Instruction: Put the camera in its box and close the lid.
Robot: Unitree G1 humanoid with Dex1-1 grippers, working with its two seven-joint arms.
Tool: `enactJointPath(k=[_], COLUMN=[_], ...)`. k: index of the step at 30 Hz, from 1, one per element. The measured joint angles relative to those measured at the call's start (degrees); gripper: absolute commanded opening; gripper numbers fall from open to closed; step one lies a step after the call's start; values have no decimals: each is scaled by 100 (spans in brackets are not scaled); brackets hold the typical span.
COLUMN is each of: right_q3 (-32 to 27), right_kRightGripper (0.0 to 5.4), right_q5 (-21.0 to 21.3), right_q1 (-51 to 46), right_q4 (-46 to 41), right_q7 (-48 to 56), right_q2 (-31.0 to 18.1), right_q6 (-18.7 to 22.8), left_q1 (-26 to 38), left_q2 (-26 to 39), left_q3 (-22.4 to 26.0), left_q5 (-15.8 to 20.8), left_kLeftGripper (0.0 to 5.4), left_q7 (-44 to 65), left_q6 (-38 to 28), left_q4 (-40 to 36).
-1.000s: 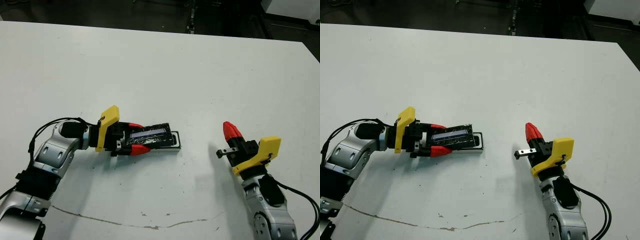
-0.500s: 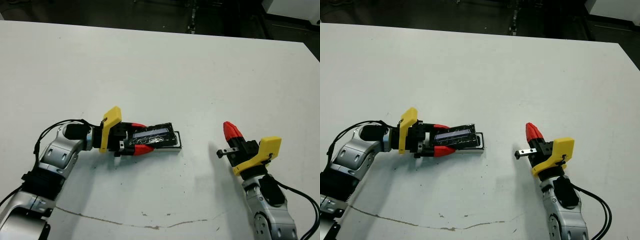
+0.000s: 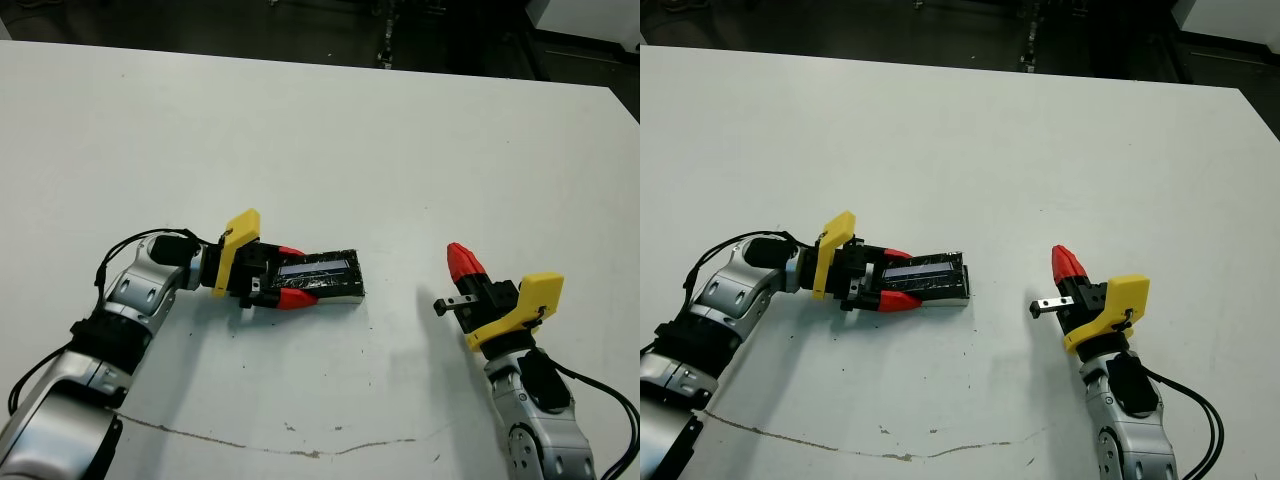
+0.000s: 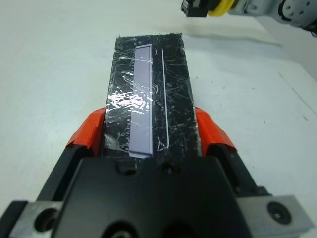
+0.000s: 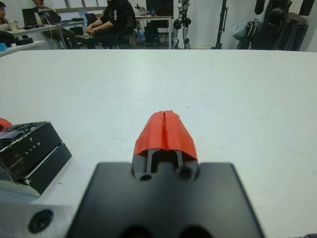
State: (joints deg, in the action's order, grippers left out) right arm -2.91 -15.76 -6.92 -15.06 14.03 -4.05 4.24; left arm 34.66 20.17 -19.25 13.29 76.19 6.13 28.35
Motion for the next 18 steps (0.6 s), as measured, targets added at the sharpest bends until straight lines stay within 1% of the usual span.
enactJointPath(k=[7,13,16,18], right_q3=[-31,-31,-31,-30], right_kRightGripper=[0,0,0,0], right_q5=[-55,-77,-122,-122], right_q1=[10,10,10,10], right_q4=[0,-12,-20,-21], right_q7=[7,7,7,6], right_q2=[-2,-1,-1,-1], right_q6=[30,39,46,48], left_q1=[83,97,22,-73], left_q2=[-14,-112,-183,-200], left_q3=[-77,-158,-211,-211], left_q5=[-111,-309,-477,-490], left_kLeftGripper=[317,317,317,316], left_q7=[33,-98,-365,-532], left_q6=[-191,-346,-337,-307], left_q4=[97,111,-53,-198])
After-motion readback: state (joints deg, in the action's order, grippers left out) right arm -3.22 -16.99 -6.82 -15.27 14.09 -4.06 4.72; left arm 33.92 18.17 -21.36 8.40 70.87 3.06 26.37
